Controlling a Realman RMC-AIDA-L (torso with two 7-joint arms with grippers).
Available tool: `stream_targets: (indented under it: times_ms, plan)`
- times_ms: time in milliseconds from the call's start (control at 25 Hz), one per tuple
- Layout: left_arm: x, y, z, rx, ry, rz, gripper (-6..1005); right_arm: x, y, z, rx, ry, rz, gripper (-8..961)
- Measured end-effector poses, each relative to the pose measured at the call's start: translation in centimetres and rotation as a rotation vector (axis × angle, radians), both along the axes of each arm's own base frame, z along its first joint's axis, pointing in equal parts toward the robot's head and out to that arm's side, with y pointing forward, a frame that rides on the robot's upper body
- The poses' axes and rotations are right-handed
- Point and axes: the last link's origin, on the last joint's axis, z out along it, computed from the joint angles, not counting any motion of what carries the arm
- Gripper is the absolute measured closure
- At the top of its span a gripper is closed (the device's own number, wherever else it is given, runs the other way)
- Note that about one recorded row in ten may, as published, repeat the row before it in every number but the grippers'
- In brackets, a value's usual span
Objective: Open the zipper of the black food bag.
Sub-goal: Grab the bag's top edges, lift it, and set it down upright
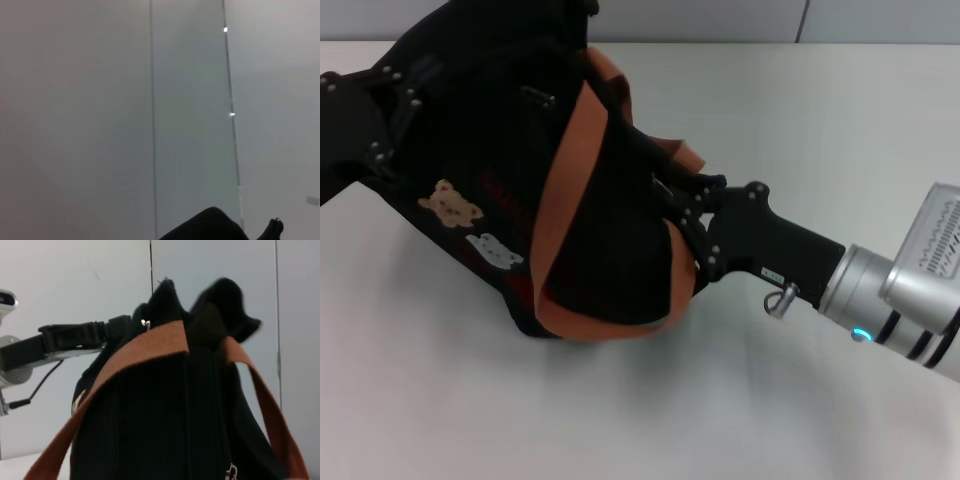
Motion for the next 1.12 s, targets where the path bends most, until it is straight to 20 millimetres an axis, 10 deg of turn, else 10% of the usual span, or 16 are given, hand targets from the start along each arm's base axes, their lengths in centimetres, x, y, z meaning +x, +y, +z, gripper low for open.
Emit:
stream_targets:
  times_ms: [840,1120]
  plan:
    - [-2.3,-1.2,0.9,0.039,0.026,0.086,864,1.8,-1.7,1.6,0.039,0.072,-0.036,826]
    - [-3.7,-1.0,-1.5,-0.029,0.082,0.192,858,2.4,-1.7,4.3,0.184,0.216,-0.097,809]
